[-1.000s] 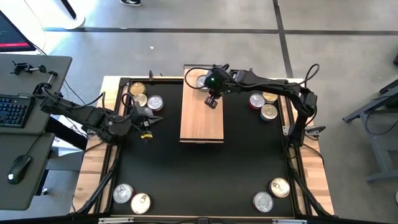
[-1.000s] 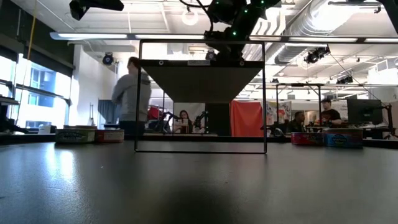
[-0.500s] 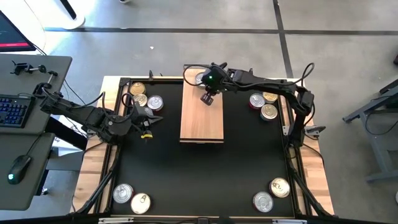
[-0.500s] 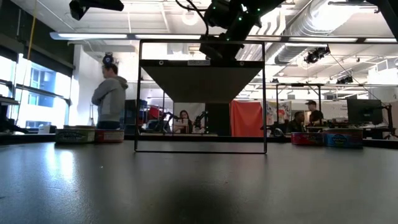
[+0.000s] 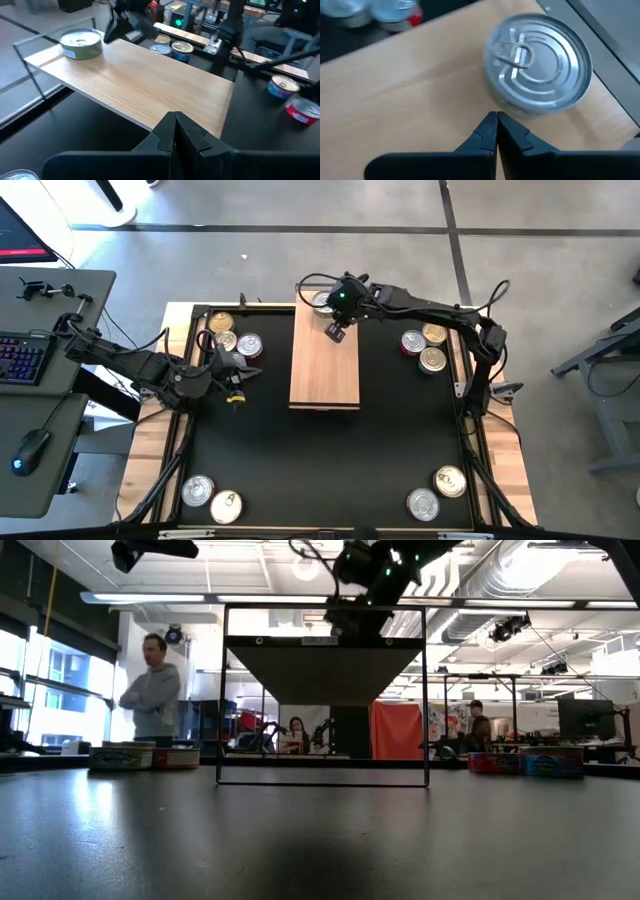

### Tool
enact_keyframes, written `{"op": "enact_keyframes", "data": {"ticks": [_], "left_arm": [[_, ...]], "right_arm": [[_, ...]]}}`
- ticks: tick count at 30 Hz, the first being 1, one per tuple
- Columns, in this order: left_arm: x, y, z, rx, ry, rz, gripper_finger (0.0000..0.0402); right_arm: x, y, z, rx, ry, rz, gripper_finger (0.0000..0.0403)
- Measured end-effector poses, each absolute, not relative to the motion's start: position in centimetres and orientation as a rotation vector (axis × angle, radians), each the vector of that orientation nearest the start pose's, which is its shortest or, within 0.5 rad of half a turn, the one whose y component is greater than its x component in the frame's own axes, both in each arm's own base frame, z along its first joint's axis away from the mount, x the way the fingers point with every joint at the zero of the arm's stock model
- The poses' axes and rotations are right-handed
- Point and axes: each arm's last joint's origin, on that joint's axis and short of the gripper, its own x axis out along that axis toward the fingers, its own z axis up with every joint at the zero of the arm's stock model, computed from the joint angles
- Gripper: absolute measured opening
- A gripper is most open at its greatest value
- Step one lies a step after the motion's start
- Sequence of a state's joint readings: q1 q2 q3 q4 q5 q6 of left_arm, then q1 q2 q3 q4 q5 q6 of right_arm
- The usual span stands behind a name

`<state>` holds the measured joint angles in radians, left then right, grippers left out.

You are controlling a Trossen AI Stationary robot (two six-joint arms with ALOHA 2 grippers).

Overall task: Stack canned seafood by type on shelf
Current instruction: Put the green tuna can on the shelf, then put the red tuna can on the shelf

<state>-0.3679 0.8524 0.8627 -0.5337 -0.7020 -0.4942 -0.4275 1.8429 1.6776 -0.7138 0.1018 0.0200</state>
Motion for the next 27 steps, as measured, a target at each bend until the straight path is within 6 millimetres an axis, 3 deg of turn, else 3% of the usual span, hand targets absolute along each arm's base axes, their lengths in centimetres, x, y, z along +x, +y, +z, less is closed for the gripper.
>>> {"op": "enact_keyframes", "data": {"ticks": [5, 8, 17, 23, 27], "left_arm": [[16.4, -4.6, 31.9, -0.205, 0.401, 0.322, 0.0000], [16.6, -4.8, 31.8, -0.173, 0.425, 0.286, 0.0000], [17.2, -5.4, 31.4, -0.112, 0.488, 0.119, 0.0000], [17.0, -6.0, 31.1, -0.081, 0.563, -0.109, 0.0000], [16.8, -5.9, 30.8, -0.092, 0.597, -0.106, 0.0000]], "right_arm": [[33.9, -14.4, 36.3, 0.173, 0.844, -0.387, 0.0000], [32.5, -11.9, 37.8, 0.267, 0.854, -0.300, 0.0000], [32.9, -3.0, 38.4, 0.355, 0.915, -0.151, 0.0000], [32.3, 0.6, 37.8, 0.408, 1.017, -0.207, 0.0000], [31.6, 2.2, 37.4, 0.374, 1.084, -0.249, 0.0000]]}}
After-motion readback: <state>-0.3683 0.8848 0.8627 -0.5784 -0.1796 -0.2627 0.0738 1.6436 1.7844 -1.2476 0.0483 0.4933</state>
